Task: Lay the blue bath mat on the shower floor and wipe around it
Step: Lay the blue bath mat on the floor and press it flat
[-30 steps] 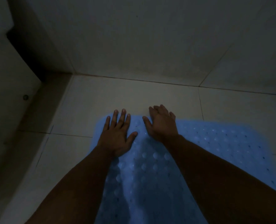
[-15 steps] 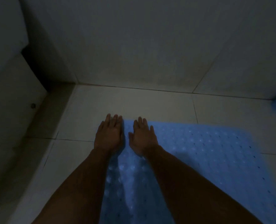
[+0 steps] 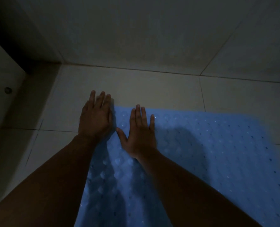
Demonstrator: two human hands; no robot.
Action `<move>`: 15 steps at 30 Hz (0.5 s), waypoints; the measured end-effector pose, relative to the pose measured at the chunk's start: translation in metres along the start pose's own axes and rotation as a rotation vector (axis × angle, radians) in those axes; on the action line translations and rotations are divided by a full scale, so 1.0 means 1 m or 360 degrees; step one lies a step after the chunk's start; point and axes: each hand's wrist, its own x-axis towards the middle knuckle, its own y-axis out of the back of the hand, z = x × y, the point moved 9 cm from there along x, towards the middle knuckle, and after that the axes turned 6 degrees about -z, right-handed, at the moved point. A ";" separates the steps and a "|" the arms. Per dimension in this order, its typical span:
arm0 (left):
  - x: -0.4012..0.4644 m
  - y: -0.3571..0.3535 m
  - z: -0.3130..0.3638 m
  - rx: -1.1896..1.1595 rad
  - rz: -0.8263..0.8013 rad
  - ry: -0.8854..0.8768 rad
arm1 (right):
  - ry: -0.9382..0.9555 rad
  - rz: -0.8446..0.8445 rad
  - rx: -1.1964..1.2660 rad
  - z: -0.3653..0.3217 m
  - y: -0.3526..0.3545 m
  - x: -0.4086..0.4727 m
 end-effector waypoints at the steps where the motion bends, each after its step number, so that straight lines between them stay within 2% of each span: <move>1: 0.000 0.003 -0.001 -0.0018 0.0021 0.0011 | 0.0001 -0.0076 0.0011 0.000 -0.001 0.000; 4: 0.003 0.015 -0.006 -0.0008 0.0063 0.0036 | 0.0008 -0.0469 0.0086 0.000 0.001 0.011; 6: 0.005 0.024 -0.004 0.0022 0.0060 0.0055 | -0.0007 -0.0673 0.0256 0.005 0.030 0.021; 7: 0.006 0.027 -0.002 0.0033 0.0054 0.0072 | -0.0027 -0.0669 0.0344 0.012 0.050 0.027; 10: 0.011 0.029 0.029 0.0033 0.0054 0.0019 | -0.0126 -0.0402 0.0385 0.052 0.108 0.038; 15: 0.001 -0.010 0.109 -0.0063 -0.0100 -0.0191 | -0.0272 -0.0227 0.0381 0.110 0.125 0.021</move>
